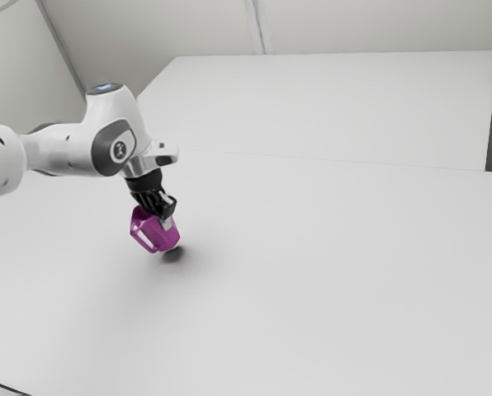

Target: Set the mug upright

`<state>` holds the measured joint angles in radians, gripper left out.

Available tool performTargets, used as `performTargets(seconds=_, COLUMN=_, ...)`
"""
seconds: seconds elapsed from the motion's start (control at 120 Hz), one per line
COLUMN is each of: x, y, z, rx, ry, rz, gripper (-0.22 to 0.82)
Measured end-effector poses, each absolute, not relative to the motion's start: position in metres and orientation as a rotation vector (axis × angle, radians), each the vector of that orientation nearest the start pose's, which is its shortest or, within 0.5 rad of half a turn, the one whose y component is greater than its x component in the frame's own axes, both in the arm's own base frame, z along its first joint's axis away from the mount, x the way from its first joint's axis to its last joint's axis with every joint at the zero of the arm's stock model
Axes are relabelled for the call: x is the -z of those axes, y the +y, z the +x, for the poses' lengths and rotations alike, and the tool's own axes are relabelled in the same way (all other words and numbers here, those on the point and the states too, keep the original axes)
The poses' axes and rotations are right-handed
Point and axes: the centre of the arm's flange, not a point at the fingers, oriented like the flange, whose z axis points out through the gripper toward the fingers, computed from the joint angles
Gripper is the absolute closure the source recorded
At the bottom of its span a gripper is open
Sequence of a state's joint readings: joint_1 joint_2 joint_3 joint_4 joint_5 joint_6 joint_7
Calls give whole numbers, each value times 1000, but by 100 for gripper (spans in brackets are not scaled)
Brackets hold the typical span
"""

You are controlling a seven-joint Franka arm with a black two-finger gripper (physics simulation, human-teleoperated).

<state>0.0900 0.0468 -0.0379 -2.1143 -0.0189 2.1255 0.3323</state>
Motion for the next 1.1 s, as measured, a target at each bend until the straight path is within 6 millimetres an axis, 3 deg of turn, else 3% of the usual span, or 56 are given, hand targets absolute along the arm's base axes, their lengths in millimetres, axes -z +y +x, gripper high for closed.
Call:
performTargets(seconds=0.267, x=-358, y=24, z=545, rx=-47, ry=319, rz=-3111, gripper=78)
performTargets(seconds=0.4, x=-347, y=19, z=548, rx=-47, ry=282, rz=-3116, gripper=71)
performTargets(seconds=0.492, x=-342, y=17, z=549, rx=-47, ry=260, rz=-3120, gripper=61)
performTargets(seconds=0.6, x=-341, y=17, z=550, rx=-38, ry=233, rz=-3123, gripper=38)
performTargets(seconds=0.708, x=-346, y=17, z=551, rx=-18, ry=213, rz=-3123, gripper=23)
performTargets(seconds=0.858, x=-385, y=13, z=560, rx=90, ry=197, rz=-3121, gripper=11)
performTargets(seconds=1.1, x=-502, y=13, z=596, rx=254, ry=168, rz=-3118, gripper=4)
